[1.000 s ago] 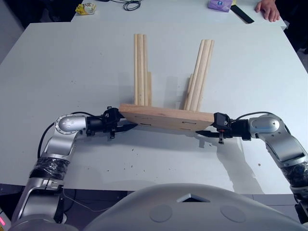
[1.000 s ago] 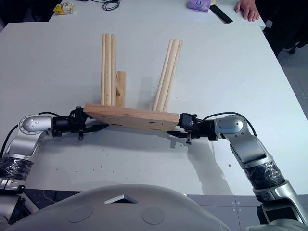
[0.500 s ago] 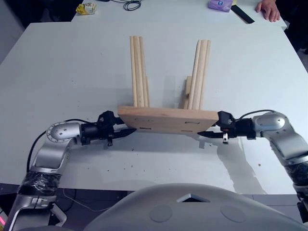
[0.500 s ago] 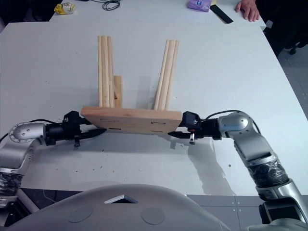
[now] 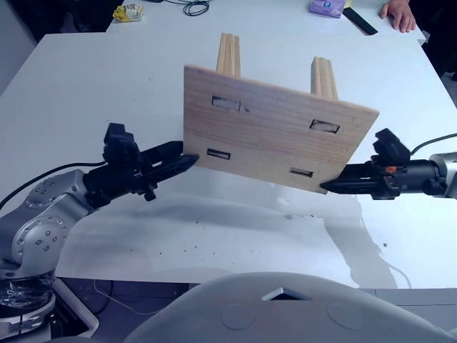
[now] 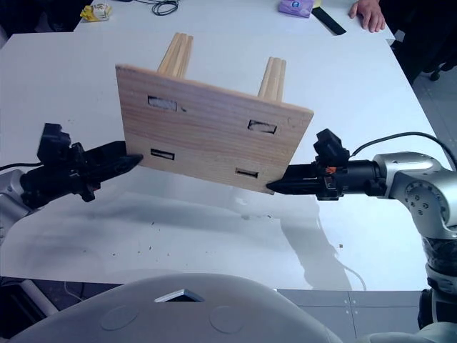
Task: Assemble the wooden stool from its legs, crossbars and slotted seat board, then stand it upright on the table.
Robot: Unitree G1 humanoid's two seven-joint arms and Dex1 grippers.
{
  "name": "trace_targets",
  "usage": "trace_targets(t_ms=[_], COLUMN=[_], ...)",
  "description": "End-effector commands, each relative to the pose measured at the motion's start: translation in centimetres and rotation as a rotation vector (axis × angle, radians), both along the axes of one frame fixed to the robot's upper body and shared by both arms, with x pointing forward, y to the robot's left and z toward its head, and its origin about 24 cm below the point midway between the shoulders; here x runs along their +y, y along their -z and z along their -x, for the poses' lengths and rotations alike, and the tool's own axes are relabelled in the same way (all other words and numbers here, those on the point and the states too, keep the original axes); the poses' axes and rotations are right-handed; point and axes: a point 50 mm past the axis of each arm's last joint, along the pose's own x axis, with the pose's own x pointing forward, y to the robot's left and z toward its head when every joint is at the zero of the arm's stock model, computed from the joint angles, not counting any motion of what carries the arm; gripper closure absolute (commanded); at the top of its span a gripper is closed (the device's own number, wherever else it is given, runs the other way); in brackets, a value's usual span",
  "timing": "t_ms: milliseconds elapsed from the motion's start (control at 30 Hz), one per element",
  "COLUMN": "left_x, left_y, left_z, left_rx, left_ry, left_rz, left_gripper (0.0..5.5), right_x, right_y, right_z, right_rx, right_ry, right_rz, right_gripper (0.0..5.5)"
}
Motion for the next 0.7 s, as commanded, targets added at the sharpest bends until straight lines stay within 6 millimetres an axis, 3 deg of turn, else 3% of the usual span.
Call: trace_targets(t_ms=[33,200,333,467,567,700], left_x=[-4.3,-4.7,-4.4,-2.8,-2.6,-2.5], left_y=[-4.6,-6.5,-7.3,-8.7,-9.3,-9.7], left_z=[2.1,1.0,-0.7,-2.4,-2.5,-2.5], left_rx=[0.106,0.103,0.125,0.161,0.188,0.24], left_ry=[-0.007,-0.133,-0.265,-0.456,-0.497,-0.541], left_rz=[0.377,0.568,0.705,0.913,0.978,1.04], left_gripper=[3.75,3.74,3.74,3.86,3.92,3.92], right_x=[3.1,3.2,3.2,3.7,4.1,4.8], right_y=[-7.0,-9.1,-8.7,-8.6,-9.0,-8.0], right_z=[-1.2,-2.2,-3.6,-5.7,-7.1,-7.2], right_rx=[-0.123,-0.07,-0.025,0.033,0.096,0.183], right_ry=[0.137,0.31,0.469,0.645,0.769,0.866], right_rz=[-0.203,-0.329,-0.347,-0.408,-0.466,-0.439], right_gripper=[4.17,4.17,4.17,4.17,4.17,4.17])
